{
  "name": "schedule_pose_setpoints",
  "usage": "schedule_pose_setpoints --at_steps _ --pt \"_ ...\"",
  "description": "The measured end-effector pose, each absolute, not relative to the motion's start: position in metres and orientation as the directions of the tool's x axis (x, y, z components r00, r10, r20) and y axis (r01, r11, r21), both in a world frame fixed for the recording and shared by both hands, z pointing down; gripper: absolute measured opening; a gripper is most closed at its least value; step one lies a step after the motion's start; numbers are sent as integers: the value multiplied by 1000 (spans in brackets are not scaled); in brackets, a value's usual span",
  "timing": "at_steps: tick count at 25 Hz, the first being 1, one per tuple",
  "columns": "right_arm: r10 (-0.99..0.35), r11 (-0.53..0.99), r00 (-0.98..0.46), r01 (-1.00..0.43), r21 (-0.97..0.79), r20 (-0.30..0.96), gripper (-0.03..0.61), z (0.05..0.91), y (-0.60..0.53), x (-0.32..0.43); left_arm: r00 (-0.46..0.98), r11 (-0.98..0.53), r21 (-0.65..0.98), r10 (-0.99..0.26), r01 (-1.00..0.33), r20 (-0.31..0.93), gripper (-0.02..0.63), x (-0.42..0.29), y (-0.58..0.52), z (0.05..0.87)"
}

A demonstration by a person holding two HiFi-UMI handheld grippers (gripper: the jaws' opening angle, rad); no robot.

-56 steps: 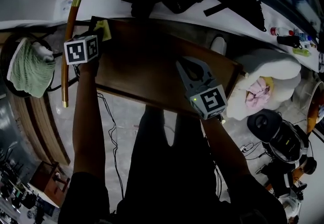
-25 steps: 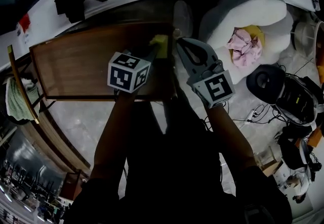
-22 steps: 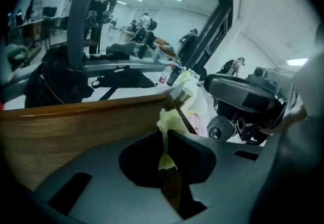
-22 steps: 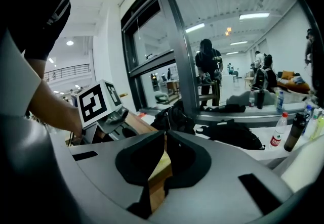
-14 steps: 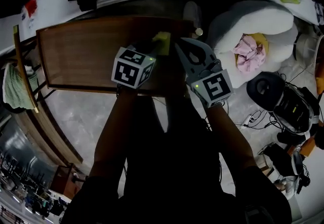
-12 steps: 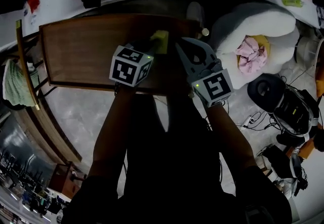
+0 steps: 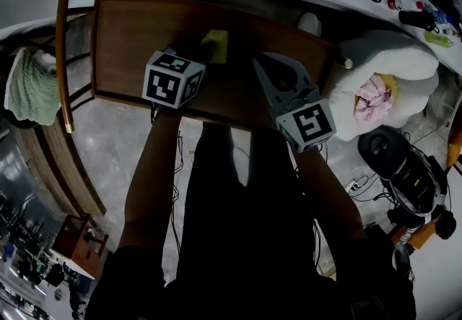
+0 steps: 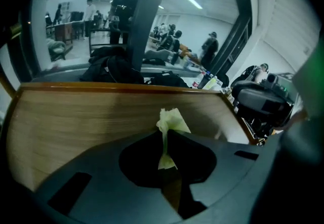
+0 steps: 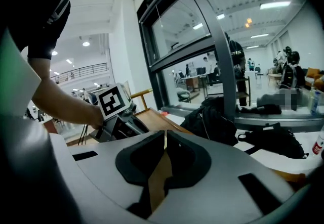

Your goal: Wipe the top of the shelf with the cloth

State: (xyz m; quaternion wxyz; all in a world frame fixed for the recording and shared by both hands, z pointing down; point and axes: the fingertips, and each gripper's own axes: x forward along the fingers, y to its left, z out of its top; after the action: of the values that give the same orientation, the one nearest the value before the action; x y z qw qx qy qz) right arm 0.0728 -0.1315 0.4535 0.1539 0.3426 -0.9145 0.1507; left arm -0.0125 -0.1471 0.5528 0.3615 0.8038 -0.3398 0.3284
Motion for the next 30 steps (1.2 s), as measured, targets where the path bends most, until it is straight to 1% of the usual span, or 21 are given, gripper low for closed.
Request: schedule_pose_setpoints --at_steps 5,8,15,18,25,30 --pt "-544 743 -742 -643 -185 393 28 459 -134 18 538 -457 364 -343 -812 770 35 -78 -162 556" --pt "-534 757 -754 -628 -180 382 28 461 -138 -11 512 -443 340 -362 -830 779 35 -116 -172 557" --pt "-522 765 -764 -616 -188 380 28 467 -144 -57 453 -393 295 -408 -871 793 35 -192 -192 558" --pt "-516 760 -760 -619 -198 395 28 474 -143 -65 428 -348 292 -428 -891 796 35 -214 -197 558" --pt "-502 761 -760 -615 -207 413 26 478 -143 -72 315 -236 226 -469 -945 825 35 -265 -203 559" --pt "-512 751 -756 -624 -215 407 28 478 -142 -62 167 -171 90 -513 -981 842 37 -292 -207 558"
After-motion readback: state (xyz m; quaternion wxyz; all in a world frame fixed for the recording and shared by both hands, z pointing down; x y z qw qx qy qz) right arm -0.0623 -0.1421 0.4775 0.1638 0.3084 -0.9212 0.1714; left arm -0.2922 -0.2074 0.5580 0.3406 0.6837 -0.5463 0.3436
